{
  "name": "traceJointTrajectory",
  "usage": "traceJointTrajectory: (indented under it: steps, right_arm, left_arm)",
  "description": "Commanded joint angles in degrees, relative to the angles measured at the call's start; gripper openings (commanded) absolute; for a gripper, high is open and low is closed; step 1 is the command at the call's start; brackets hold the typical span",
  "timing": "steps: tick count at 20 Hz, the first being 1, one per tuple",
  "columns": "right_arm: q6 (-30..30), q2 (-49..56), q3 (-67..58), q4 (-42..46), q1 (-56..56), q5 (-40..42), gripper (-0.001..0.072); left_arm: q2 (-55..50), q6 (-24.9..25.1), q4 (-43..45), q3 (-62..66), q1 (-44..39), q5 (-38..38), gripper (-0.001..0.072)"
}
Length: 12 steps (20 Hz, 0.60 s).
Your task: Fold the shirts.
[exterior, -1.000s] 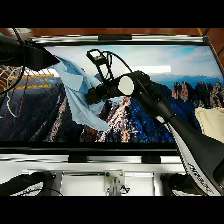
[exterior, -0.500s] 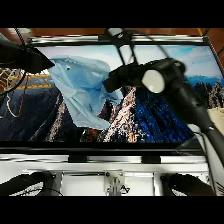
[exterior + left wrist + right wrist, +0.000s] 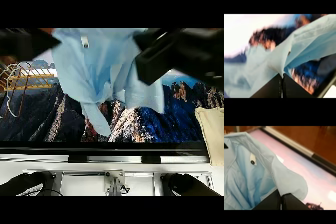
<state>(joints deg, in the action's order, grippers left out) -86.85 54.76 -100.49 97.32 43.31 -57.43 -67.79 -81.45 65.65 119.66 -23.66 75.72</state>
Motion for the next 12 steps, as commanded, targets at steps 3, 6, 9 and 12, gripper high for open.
traceJointTrajectory:
  steps: [3,6,9,12]
  right_arm:
    - [-2.2,-1.9,-9.5,-1.7,1.5,0.2,0.0078]
    - [-4.0,-0.1,-9.5,-2.2,1.5,-9.5,0.0078]
    - [-7.9,4.7,-9.5,-3.1,1.5,-23.8,0.0078]
    - [-8.3,12.2,-8.3,-3.5,1.5,-37.5,0.0078]
  left_arm:
    - [8.8,-0.2,-2.3,0.8,-1.4,-15.8,0.0052]
    - [9.8,-3.0,1.7,-5.1,-1.4,-3.3,0.0051]
    - [8.0,-3.9,6.9,-14.3,-1.4,6.8,0.0052]
    - [5.4,-3.3,7.1,-22.6,-1.3,6.4,0.0052]
